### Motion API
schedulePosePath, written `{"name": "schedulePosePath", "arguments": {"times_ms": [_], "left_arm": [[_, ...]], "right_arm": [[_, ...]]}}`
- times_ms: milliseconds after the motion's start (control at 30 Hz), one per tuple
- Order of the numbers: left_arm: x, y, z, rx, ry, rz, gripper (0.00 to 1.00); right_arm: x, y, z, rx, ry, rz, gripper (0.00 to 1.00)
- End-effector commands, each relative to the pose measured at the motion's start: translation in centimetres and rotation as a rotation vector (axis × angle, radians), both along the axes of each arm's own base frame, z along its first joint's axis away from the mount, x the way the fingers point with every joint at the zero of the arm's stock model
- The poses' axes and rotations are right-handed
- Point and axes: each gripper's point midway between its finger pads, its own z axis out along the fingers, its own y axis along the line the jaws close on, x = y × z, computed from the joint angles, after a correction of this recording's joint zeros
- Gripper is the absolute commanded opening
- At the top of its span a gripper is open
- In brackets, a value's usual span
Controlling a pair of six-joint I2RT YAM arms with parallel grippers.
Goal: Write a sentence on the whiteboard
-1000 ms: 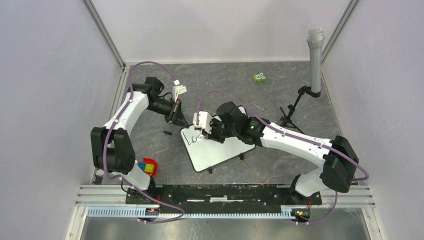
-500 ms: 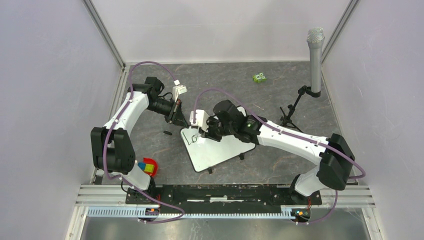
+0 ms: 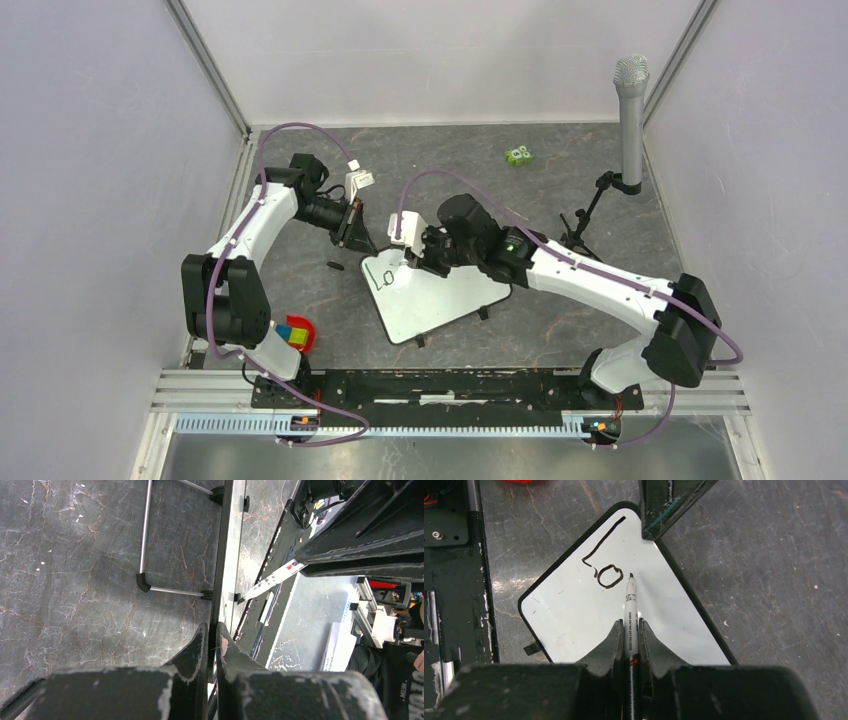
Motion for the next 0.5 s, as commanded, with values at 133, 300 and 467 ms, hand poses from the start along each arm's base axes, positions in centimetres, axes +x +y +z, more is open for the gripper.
{"name": "schedulePosePath", "arguments": {"times_ms": [133, 300, 467], "left_arm": [[-0.67, 0.01, 0.00, 0.021, -0.023, -0.029, 0.02], [-0.69, 0.10, -0.30, 0.029, -0.021, -0.033, 0.02], [-0.65, 0.09, -0.46, 0.033, -0.017, -0.034, 0.02]], "right_arm": [[0.04, -1.02, 1.94, 0.059, -0.005, 0.002, 0.00], [-0.32, -1.25, 1.90, 0.064, -0.001, 0.014, 0.00], [-0.73, -1.28, 1.92, 0.069, 0.006, 0.031, 0.00]]}}
